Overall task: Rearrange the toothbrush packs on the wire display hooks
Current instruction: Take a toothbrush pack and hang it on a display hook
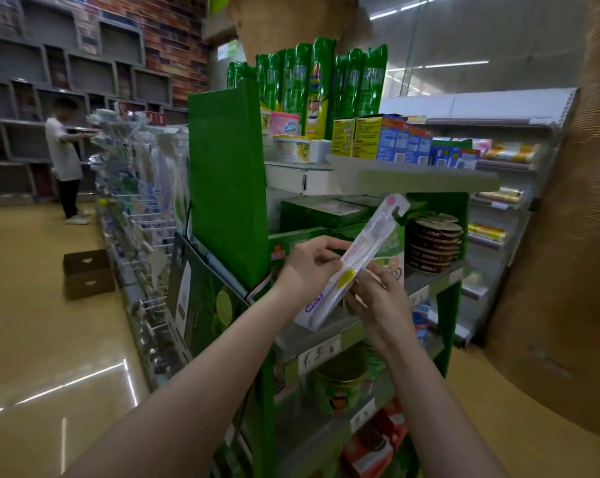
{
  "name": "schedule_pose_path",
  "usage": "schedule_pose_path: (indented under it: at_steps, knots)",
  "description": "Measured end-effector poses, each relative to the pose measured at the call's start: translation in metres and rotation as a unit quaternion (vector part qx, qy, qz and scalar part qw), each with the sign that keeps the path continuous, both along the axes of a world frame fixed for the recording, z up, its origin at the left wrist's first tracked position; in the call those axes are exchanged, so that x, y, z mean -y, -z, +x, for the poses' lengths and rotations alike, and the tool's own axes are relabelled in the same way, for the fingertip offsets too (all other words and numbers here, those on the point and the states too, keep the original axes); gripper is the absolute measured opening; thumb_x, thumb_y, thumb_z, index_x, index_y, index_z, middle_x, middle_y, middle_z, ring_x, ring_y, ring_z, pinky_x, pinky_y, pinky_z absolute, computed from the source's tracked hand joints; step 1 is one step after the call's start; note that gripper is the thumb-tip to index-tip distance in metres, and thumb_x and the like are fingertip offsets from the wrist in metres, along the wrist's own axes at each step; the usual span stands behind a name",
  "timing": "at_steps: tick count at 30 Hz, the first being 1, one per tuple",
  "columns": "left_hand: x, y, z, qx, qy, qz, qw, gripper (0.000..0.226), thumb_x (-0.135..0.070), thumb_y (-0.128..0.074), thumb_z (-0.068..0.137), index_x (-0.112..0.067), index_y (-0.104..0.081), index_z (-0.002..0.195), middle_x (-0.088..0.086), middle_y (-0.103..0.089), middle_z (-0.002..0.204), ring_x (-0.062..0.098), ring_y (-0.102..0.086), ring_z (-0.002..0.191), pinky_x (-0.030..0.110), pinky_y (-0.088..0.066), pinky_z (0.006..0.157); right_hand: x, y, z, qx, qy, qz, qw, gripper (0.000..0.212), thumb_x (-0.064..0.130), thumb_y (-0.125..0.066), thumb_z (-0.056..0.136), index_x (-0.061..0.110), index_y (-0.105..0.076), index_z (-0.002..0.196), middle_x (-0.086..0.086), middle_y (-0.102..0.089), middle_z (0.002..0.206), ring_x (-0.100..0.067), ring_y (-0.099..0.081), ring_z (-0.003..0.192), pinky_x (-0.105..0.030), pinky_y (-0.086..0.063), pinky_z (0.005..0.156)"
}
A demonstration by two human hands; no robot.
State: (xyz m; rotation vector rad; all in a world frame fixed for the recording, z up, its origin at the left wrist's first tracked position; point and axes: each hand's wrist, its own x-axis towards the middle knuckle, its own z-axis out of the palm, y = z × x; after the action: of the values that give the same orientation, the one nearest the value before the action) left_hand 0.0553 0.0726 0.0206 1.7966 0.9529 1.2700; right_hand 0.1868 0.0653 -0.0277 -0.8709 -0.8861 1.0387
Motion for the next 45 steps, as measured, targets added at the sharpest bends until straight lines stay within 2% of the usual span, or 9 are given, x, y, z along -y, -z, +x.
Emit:
schedule_pose_path:
  at_steps: [9, 16, 21, 25, 28, 33, 39, 43, 45]
  knots:
    - [0.041, 0.008, -0.023, -0.027, 0.021, 0.004, 0.999, 0.028, -0.009, -0.059, 0.089, -0.031, -0.065, 0.104, 0.001, -0.068, 0.092, 0.014, -0.066, 0.09, 0.033, -0.056, 0.084, 0.041, 0.009, -0.016, 0.004, -0.008, 0.044, 0.999, 0.027, 0.008, -0.054, 0.093, 0.003, -0.055, 0.12, -0.01, -0.069, 0.096, -0.019, -0.068, 0.086, -0.029, -0.057, 0.071]
    - [0.082, 0.007, -0.1, -0.057, 0.039, 0.017, 0.997, 0.027, -0.009, -0.057, 0.092, -0.029, -0.063, 0.109, 0.005, -0.07, 0.094, 0.006, -0.065, 0.081, 0.017, -0.053, 0.071, 0.085, 0.009, -0.085, 0.005, -0.023, 0.066, 0.998, 0.02, 0.007, -0.054, 0.092, 0.008, -0.058, 0.112, -0.007, -0.07, 0.1, -0.017, -0.07, 0.086, -0.029, -0.057, 0.072]
    - [0.111, 0.019, -0.194, -0.08, 0.036, 0.004, 0.996, 0.03, -0.009, -0.054, 0.093, -0.026, -0.062, 0.117, 0.004, -0.069, 0.085, 0.014, -0.068, 0.079, 0.029, -0.058, 0.071, 0.11, 0.02, -0.171, 0.0, -0.062, 0.051, 0.997, 0.03, 0.008, -0.055, 0.092, 0.004, -0.054, 0.122, -0.015, -0.066, 0.114, -0.027, -0.067, 0.101, -0.034, -0.057, 0.078]
    - [0.128, 0.03, -0.266, -0.099, 0.011, -0.014, 0.995, 0.038, -0.008, -0.053, 0.093, -0.042, -0.061, 0.109, 0.023, -0.068, 0.094, 0.045, -0.062, 0.09, 0.058, -0.052, 0.08, 0.125, 0.03, -0.244, 0.004, -0.06, 0.028, 0.998, 0.025, 0.009, -0.056, 0.093, 0.007, -0.056, 0.117, -0.015, -0.069, 0.108, -0.025, -0.069, 0.095, -0.035, -0.056, 0.078]
    - [0.136, 0.039, -0.317, -0.101, 0.006, -0.027, 0.995, 0.043, -0.008, -0.054, 0.092, -0.045, -0.062, 0.111, 0.025, -0.066, 0.097, 0.045, -0.062, 0.086, 0.064, -0.048, 0.082, 0.131, 0.036, -0.293, 0.015, -0.064, 0.015, 0.998, 0.025, 0.01, -0.057, 0.092, 0.007, -0.056, 0.117, -0.016, -0.068, 0.11, -0.028, -0.068, 0.098, -0.04, -0.055, 0.084]
    - [0.127, 0.044, -0.372, -0.07, -0.014, -0.042, 0.997, 0.043, -0.004, -0.056, 0.09, -0.04, -0.061, 0.113, 0.027, -0.065, 0.097, 0.04, -0.063, 0.094, 0.058, -0.052, 0.083, 0.117, 0.036, -0.347, 0.054, -0.071, 0.011, 0.996, 0.02, 0.012, -0.059, 0.091, 0.01, -0.059, 0.111, -0.006, -0.071, 0.099, -0.021, -0.07, 0.087, -0.031, -0.056, 0.071]
    - [0.069, 0.053, -0.428, -0.026, -0.021, -0.071, 0.997, 0.037, -0.004, -0.059, 0.089, -0.028, -0.06, 0.117, 0.014, -0.07, 0.1, 0.023, -0.069, 0.093, 0.03, -0.059, 0.075, 0.057, 0.034, -0.396, 0.101, -0.1, 0.005, 0.99, 0.026, 0.016, -0.061, 0.089, 0.013, -0.059, 0.114, -0.009, -0.068, 0.109, -0.023, -0.069, 0.097, -0.042, -0.056, 0.083]
    - [0.023, 0.062, -0.458, -0.012, -0.041, -0.095, 0.995, 0.027, -0.01, -0.061, 0.09, -0.013, -0.061, 0.116, 0.015, -0.068, 0.104, 0.025, -0.068, 0.096, 0.029, -0.058, 0.075, 0.008, 0.037, -0.431, 0.108, -0.106, 0.017, 0.988, 0.029, 0.017, -0.062, 0.088, 0.012, -0.057, 0.116, -0.006, -0.069, 0.105, -0.018, -0.07, 0.09, -0.032, -0.057, 0.073]
    - [-0.002, 0.061, -0.474, -0.003, -0.046, -0.112, 0.993, 0.023, -0.01, -0.061, 0.09, -0.009, -0.062, 0.113, 0.018, -0.067, 0.106, 0.028, -0.067, 0.097, 0.029, -0.058, 0.074, -0.019, 0.038, -0.449, 0.105, -0.102, 0.009, 0.989, 0.028, 0.016, -0.062, 0.088, 0.011, -0.058, 0.115, -0.009, -0.068, 0.106, -0.022, -0.069, 0.094, -0.036, -0.058, 0.076]
